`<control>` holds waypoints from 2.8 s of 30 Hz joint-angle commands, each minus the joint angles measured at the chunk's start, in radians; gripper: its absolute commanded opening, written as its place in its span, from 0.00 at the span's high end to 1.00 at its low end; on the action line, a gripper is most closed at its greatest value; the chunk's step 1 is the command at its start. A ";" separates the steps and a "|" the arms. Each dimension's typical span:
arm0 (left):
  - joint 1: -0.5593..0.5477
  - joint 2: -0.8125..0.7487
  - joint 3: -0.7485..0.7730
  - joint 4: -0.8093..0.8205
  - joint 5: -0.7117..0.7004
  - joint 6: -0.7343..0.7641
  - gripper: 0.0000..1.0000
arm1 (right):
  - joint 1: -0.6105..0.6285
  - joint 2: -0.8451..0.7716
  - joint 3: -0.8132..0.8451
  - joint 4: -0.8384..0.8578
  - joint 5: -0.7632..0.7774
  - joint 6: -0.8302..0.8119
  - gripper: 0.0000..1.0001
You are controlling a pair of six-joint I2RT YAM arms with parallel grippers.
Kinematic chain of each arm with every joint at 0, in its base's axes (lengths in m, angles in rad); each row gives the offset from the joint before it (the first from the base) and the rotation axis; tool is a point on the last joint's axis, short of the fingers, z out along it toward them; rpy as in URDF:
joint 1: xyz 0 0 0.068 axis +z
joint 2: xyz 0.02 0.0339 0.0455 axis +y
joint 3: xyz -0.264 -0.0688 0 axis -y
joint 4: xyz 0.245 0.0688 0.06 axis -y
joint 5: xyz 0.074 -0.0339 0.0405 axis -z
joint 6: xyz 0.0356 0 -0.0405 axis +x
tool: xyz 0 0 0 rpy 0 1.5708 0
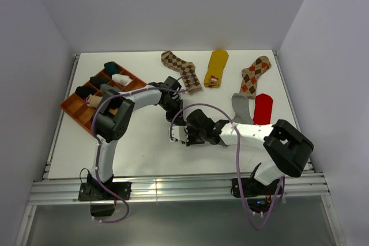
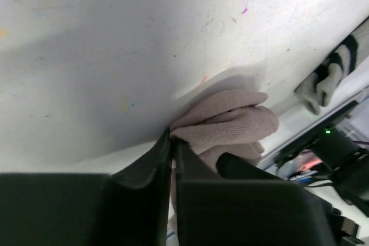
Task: Roll the socks
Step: Roll the sock at the center of the board.
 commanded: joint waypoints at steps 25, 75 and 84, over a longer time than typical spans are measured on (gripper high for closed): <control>0.062 -0.158 -0.171 0.184 -0.174 -0.087 1.00 | -0.233 0.307 0.381 -0.656 -0.405 -0.077 0.88; 0.054 -0.632 -0.691 0.815 -0.164 -0.215 0.41 | -0.297 0.805 0.820 -1.050 -0.413 0.042 0.86; 0.062 -0.726 -0.794 0.781 -0.254 -0.193 0.40 | -0.297 0.800 0.812 -1.029 -0.403 0.071 0.86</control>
